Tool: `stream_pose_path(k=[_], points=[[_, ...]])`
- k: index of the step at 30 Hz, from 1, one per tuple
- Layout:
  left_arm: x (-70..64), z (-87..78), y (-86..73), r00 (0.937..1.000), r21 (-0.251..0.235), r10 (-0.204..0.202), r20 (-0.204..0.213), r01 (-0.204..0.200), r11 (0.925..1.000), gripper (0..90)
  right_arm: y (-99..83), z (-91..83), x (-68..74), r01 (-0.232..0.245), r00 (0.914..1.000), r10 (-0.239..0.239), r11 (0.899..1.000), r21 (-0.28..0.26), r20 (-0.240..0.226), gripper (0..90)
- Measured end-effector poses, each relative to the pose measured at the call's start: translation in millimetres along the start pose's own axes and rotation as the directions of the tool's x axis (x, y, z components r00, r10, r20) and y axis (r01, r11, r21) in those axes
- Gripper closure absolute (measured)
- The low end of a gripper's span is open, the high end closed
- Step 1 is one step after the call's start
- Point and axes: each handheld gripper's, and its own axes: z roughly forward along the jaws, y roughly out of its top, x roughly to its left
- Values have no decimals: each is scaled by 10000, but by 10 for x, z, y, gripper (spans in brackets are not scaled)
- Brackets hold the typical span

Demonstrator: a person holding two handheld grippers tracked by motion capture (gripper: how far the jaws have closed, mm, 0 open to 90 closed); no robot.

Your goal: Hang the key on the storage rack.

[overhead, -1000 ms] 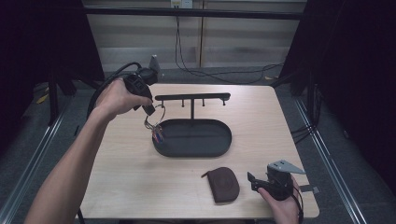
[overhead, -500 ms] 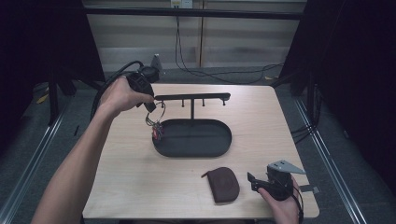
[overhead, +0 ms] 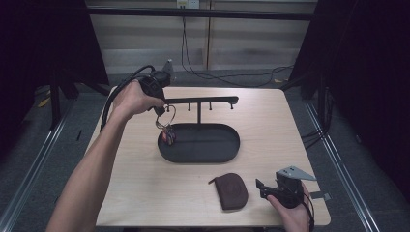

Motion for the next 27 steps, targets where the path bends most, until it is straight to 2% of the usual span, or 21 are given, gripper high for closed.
stream_pose_path(k=[4, 7, 9, 15, 18, 21, 23, 27], points=[[-15, 3, 7, 9998, 2, -107, -162, 107, 9999, 865, 1, 2, -2, -14, 10000, 14, 10000, 2, -3, 211], [-9, 7, 8, 10000, 10, -73, -65, 73, 10000, 862, 2, 3, -2, -11, 10000, 11, 10000, 8, -7, 211], [-9, 21, 8, 9996, -15, -258, -111, 258, 9997, 858, 2, 3, 1, 9, 10000, -9, 10000, 12, -2, 211], [3, 38, 1, 9993, 45, -328, -195, 329, 9994, 818, 2, 4, 1, -3, 10000, 3, 10000, 11, 6, 211], [6, 33, -10, 9996, -44, -288, -39, 288, 9996, 807, 4, 8, 3, 12, 10000, -12, 10000, 23, 22, 211], [-7, 12, -35, 9990, -112, -431, -86, 430, 9990, 779, 3, 5, 5, 21, 10000, -21, 10000, 23, 24, 211], [-3, 3, -40, 9994, -71, -349, -59, 349, 9994, 744, 2, 5, 4, 20, 10000, -20, 10000, 17, 23, 211], [-1, -34, -70, 9989, -215, -439, -144, 436, 9988, 700, 5, 12, 9, 36, 10000, -36, 10000, 42, 13, 211]])
